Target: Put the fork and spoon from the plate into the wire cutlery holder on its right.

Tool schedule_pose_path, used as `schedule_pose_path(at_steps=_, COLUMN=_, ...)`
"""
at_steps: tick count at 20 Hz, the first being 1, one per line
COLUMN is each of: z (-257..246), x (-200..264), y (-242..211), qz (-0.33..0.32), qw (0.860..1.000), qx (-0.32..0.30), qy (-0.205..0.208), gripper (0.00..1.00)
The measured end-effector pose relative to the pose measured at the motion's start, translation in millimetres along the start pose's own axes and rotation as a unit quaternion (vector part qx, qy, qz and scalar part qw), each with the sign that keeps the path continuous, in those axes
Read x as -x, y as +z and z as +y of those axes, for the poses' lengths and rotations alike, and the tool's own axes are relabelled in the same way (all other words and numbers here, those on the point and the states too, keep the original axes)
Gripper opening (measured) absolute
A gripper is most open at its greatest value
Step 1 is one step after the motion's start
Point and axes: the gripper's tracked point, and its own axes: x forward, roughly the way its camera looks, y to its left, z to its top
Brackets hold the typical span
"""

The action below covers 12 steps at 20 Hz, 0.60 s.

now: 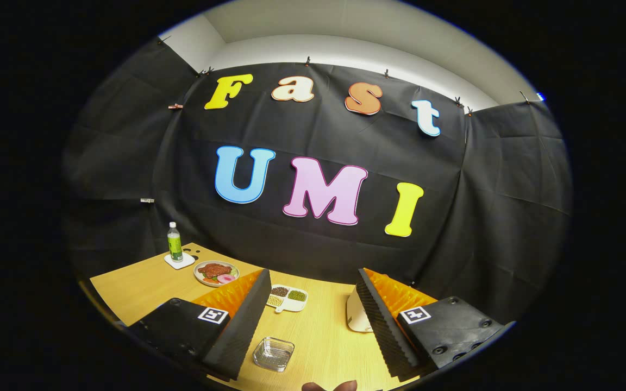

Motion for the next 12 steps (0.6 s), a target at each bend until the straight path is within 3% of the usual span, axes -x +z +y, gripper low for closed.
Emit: schedule_pose_path(at_steps=12, z=16, x=-3, y=4, qz=0.010, qw=1.000, qx=-0.001, qy=0.006, gripper=0.98)
